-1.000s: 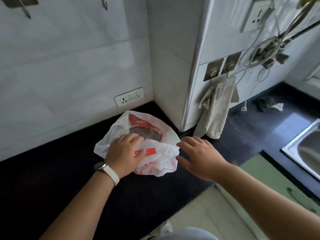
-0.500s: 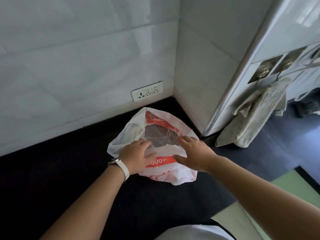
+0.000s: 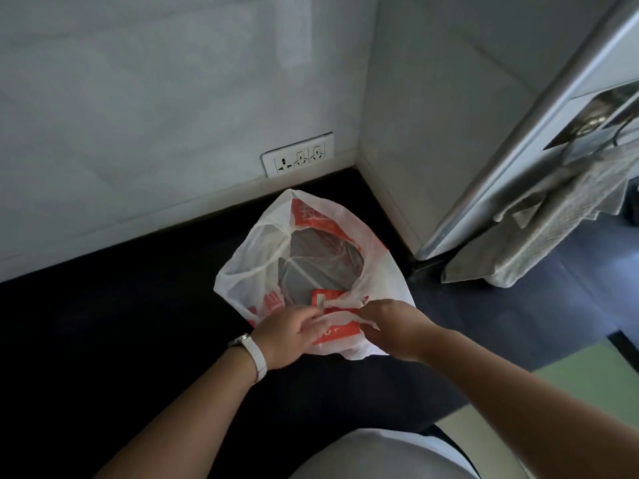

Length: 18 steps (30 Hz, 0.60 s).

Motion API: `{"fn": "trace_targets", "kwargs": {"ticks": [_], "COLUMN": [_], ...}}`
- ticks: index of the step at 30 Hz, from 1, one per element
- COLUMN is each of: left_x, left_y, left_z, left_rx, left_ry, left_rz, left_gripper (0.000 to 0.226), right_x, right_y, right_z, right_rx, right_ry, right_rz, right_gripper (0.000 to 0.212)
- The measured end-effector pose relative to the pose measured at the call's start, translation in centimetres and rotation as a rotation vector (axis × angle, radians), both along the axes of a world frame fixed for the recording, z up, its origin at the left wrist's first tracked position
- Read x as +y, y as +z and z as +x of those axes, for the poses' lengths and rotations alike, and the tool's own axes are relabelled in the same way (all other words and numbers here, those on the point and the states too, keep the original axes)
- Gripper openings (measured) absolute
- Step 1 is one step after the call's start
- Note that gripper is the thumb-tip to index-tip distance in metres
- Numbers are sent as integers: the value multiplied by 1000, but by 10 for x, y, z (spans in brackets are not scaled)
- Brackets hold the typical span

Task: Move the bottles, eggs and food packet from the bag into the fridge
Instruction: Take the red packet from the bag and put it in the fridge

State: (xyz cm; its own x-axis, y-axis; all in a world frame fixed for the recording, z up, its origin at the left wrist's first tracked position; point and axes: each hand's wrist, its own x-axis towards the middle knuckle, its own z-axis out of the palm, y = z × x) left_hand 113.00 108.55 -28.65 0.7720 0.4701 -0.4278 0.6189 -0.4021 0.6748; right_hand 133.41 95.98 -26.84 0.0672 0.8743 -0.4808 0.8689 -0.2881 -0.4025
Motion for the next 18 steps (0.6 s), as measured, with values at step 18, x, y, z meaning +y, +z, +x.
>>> {"fn": "trace_targets", "kwargs": {"ticks": [18], "left_x": [7], "left_y": [-35], "left_z": [50], "left_rx": [113], "left_ry": [384], "left_rz": [-7], "left_gripper": [12], "right_x": [-18], "right_y": [-38], "right_z": [0], "right_rx": [61], "right_ry": [-175], "right_rz": [40], "right_gripper": [39]}}
